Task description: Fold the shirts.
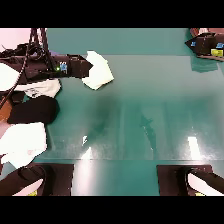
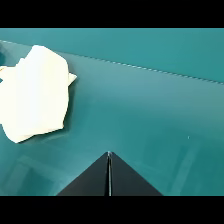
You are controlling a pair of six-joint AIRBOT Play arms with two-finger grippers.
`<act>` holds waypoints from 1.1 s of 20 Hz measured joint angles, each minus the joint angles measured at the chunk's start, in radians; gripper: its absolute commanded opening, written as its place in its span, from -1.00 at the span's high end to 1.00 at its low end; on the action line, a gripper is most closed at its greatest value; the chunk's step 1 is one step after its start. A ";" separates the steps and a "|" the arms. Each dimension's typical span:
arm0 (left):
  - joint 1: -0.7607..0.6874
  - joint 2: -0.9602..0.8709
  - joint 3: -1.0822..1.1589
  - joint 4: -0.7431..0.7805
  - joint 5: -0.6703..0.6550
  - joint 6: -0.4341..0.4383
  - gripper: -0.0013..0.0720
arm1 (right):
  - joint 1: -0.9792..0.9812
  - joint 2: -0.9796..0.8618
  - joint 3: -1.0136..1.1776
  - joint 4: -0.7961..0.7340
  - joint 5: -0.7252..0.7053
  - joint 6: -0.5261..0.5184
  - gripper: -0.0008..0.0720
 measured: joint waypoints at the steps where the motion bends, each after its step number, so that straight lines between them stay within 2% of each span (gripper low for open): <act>1: 0.000 0.000 0.000 0.000 0.000 0.000 0.89 | 0.000 0.000 0.000 0.000 0.000 0.000 0.94; 14: 0.000 0.001 -0.001 -0.012 0.007 0.000 0.89 | 0.000 -0.008 -0.001 0.001 0.000 0.000 0.94; 15: 0.000 0.001 -0.001 -0.017 0.024 0.000 0.82 | 0.000 -0.008 -0.001 0.002 0.000 0.000 0.94; 16: 0.000 0.001 -0.001 -0.017 0.047 0.003 -0.02 | 0.000 -0.008 0.000 0.002 0.000 0.000 0.94; 17: 0.000 -0.002 -0.001 -0.009 0.069 0.013 -0.59 | 0.000 -0.008 0.000 0.002 0.000 0.000 0.94; 18: 0.000 -0.010 -0.001 0.014 0.095 0.024 -0.51 | 0.000 -0.008 0.000 0.002 0.000 0.000 0.94; 22: 0.049 -0.141 -0.002 0.134 0.184 0.018 -0.51 | 0.001 -0.008 -0.001 0.002 0.019 0.000 0.94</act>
